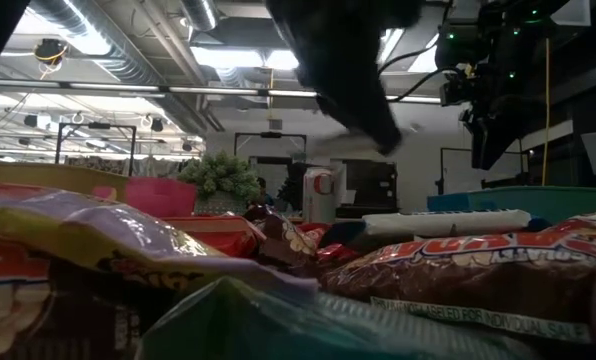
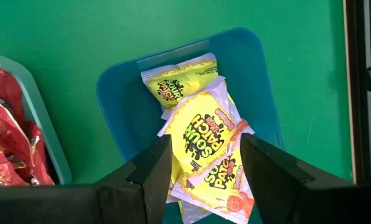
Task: Sort candy
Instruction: Put the white chocolate bar into the orange bin
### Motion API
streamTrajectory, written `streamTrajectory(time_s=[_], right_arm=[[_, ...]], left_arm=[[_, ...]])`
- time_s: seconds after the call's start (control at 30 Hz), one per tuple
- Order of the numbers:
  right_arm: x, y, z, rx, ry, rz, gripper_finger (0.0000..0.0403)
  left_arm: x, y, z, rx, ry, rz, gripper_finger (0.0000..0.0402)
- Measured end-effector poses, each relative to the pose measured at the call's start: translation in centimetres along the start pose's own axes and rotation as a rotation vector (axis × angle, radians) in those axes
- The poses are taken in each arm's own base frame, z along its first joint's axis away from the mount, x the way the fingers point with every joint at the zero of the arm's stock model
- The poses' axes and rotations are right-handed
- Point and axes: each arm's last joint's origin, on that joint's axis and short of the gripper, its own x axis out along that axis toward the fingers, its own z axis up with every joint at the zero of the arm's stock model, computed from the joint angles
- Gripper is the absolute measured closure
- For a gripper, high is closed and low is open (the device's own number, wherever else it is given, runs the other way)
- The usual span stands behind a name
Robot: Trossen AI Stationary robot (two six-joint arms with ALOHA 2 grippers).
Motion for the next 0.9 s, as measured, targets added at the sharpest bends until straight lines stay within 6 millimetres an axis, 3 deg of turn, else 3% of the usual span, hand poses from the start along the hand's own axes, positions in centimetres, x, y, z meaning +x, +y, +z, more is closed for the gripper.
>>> streamTrajectory(time_s=[0.13, 0.3, 0.67, 0.9], right_arm=[[0.0, 0.0, 0.0, 0.0, -0.001, 0.0, 0.0214], [0.0, 0.0, 0.0, 0.0, -0.001, 0.0, 0.0214], [0.0, 0.0, 0.0, 0.0, -0.001, -0.001, 0.0214], [0.0, 0.0, 0.0, 0.0, -0.001, 0.0, 0.0214]], left_arm=[[-2.8, 0.1, -0.6, -0.043, 0.081, 0.006, 0.0311], [-5.4, 0.2, -2.8, -0.134, 0.315, 0.044, 0.0311], [-7.6, -1.8, -6.3, -0.062, 0.691, 0.18, 0.0311], [-8.6, -2.7, -7.2, -0.001, 0.786, 0.227, 0.0311]])
